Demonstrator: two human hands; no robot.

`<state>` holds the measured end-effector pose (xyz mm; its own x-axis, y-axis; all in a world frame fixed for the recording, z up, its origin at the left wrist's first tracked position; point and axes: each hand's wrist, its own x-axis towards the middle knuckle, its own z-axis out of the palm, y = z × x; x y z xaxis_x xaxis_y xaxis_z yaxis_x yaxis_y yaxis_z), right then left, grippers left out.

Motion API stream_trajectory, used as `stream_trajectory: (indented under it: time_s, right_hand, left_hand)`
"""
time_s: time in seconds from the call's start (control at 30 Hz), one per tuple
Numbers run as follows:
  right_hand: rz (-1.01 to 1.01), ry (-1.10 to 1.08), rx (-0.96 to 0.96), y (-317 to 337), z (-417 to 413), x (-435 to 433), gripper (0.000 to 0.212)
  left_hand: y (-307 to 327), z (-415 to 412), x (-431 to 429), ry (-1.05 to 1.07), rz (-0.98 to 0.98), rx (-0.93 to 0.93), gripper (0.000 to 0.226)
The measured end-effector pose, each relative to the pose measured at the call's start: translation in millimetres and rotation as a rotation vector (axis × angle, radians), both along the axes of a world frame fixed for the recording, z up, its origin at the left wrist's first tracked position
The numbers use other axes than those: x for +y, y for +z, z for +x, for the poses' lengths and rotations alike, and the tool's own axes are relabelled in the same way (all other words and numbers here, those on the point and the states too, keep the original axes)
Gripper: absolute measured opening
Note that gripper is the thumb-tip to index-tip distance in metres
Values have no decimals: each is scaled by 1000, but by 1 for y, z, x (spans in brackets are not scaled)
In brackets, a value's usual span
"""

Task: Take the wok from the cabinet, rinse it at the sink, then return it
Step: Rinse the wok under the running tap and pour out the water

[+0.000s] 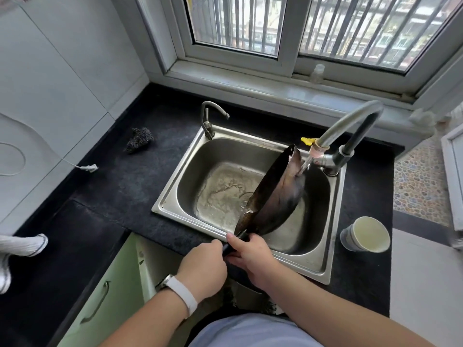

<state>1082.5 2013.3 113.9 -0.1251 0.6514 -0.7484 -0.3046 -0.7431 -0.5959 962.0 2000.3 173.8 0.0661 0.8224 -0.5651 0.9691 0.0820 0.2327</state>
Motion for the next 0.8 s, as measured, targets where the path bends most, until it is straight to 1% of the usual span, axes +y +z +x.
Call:
stream_trajectory:
  time_s: [0.13, 0.2, 0.33, 0.53, 0.67, 0.8]
  right_hand:
    - [-4, -67, 131, 0, 6, 0, 25]
    - [9, -87, 142, 3, 6, 1, 23]
    - [16, -99, 106, 9, 5, 4, 23]
    - [15, -106, 96, 14, 6, 7, 26]
    - [24, -114, 104, 16, 8, 9, 32]
    - [14, -120, 105, 19, 10, 11, 30]
  left_hand:
    - [0, -3, 5, 2, -18, -41, 8]
    - [2, -6, 7, 28, -27, -67, 13]
    - [4, -7, 9, 77, -80, -133, 23]
    - [8, -4, 16, 103, -112, -147, 22]
    - [13, -3, 23, 81, -129, -149, 5]
    - [16, -1, 26, 58, -134, -119, 8]
